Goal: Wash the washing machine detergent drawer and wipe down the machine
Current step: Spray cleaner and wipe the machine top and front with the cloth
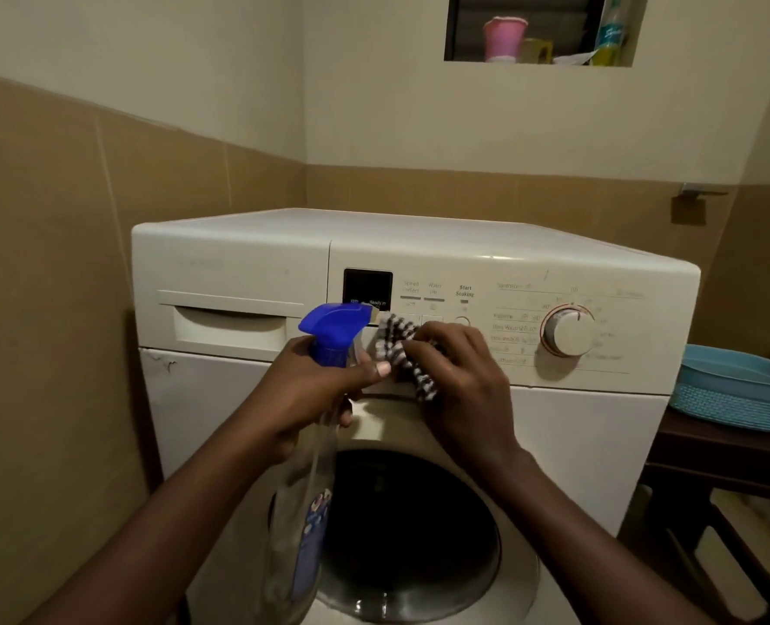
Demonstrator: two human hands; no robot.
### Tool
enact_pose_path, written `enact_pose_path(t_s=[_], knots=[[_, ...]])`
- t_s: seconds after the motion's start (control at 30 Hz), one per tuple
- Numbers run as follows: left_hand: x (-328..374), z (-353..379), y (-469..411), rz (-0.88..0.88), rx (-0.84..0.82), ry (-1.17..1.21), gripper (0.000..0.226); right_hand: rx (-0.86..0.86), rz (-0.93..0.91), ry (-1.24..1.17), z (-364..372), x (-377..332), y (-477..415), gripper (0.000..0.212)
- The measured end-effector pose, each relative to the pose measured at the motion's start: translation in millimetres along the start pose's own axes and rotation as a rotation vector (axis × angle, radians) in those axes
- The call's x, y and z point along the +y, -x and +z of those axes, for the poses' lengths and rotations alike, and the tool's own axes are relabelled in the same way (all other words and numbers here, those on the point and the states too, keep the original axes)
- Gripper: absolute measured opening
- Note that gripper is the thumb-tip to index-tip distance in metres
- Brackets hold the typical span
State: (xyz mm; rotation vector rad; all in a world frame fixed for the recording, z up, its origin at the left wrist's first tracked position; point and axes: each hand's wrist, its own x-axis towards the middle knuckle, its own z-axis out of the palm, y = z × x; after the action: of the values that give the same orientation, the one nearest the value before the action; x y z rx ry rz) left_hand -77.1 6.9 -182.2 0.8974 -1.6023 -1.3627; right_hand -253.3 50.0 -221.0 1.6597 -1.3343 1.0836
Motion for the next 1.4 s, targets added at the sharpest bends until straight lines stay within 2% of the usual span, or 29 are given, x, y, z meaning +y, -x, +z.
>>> enact_pose_path(t_s=[0.2,0.27,0.33,0.47,0.53,0.6,0.73,0.87,0.93,1.0,1.1,1.17,1.23,1.33,1.4], knots=[[-5,-18,4,-0.024,0.049,-0.012,0.039,0.258,0.303,0.055,-20,22,-44,0.036],[-5,-22,5,-0.009,0.057,-0.014,0.033,0.229,0.275,0.079,-11,11,-63,0.038],[-8,-24,6,-0.010,0.058,-0.019,0.035,0.161,0.170,0.090,5,-6,-66,0.033],[-12,-25,8,-0.003,0.060,-0.012,0.037,0.002,-0.012,0.082,17,-20,-33,0.022],[-14,-26,7,-0.001,0.060,0.012,0.036,-0.051,-0.050,0.087,12,-13,-18,0.024],[-17,-27,7,0.001,0.050,0.017,0.036,-0.042,-0.002,0.079,3,-5,-12,0.029],[-22,-30,9,-0.023,0.045,0.002,0.040,0.090,0.146,0.096,-3,9,-14,0.033],[-22,-42,13,-0.020,0.065,0.014,0.040,0.203,0.211,0.105,4,-4,-55,0.035],[-22,-46,14,-0.009,0.070,0.007,0.037,0.172,0.148,0.098,14,-21,-75,0.027],[-22,-47,14,0.005,0.079,0.002,0.032,0.094,0.009,0.085,28,-38,-72,0.019],[-19,-49,16,0.001,0.080,0.032,0.027,-0.093,-0.168,0.061,40,-48,-32,0.023],[-18,-51,14,0.003,0.093,0.048,0.028,-0.159,-0.210,0.034,37,-42,-21,0.021],[-19,-55,12,0.018,0.102,0.062,0.033,-0.086,-0.167,0.030,28,-33,-36,0.011],[-21,-59,12,0.001,0.085,0.035,0.038,0.140,0.076,0.137,10,-14,-85,0.017],[-24,-59,12,-0.009,0.080,0.024,0.036,0.145,0.124,0.191,10,-13,-94,0.020]])
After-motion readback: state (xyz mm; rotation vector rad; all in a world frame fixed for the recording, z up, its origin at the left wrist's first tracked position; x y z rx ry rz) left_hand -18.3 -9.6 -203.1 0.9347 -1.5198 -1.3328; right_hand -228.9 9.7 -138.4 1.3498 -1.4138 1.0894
